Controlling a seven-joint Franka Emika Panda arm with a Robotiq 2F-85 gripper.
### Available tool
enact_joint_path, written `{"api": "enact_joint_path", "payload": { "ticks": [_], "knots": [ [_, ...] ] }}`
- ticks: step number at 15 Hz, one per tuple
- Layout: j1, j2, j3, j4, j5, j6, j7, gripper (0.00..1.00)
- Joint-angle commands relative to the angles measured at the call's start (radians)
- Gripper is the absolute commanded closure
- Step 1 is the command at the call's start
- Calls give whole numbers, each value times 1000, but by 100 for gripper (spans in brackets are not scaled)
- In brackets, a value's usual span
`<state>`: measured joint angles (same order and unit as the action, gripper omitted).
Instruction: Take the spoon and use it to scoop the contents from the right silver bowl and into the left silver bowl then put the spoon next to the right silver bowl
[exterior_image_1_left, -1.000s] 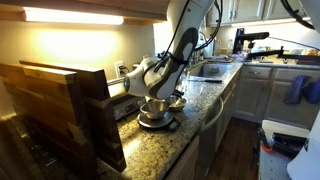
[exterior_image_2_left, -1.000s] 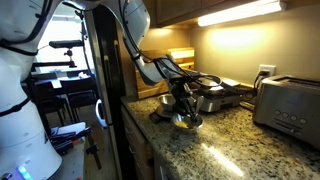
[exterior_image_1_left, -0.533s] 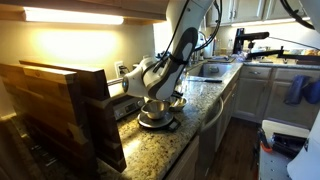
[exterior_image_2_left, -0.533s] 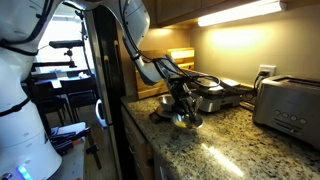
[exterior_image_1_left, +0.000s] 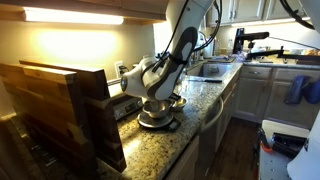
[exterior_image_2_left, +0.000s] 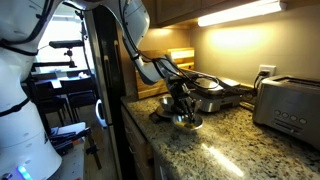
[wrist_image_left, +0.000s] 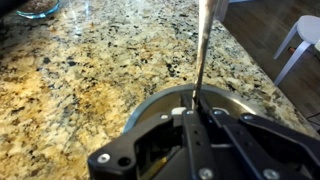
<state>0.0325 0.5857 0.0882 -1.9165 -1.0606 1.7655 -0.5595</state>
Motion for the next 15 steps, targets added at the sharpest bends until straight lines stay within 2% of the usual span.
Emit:
{"api": "enact_joint_path", "payload": {
  "ticks": [1, 8, 15],
  "knots": [
    [-33, -42, 14, -37, 34, 63, -4, 98],
    [-63, -70, 12, -52, 130, 168, -2, 98],
    [-77, -102, 3, -67, 203, 224, -3, 98]
  ]
}}
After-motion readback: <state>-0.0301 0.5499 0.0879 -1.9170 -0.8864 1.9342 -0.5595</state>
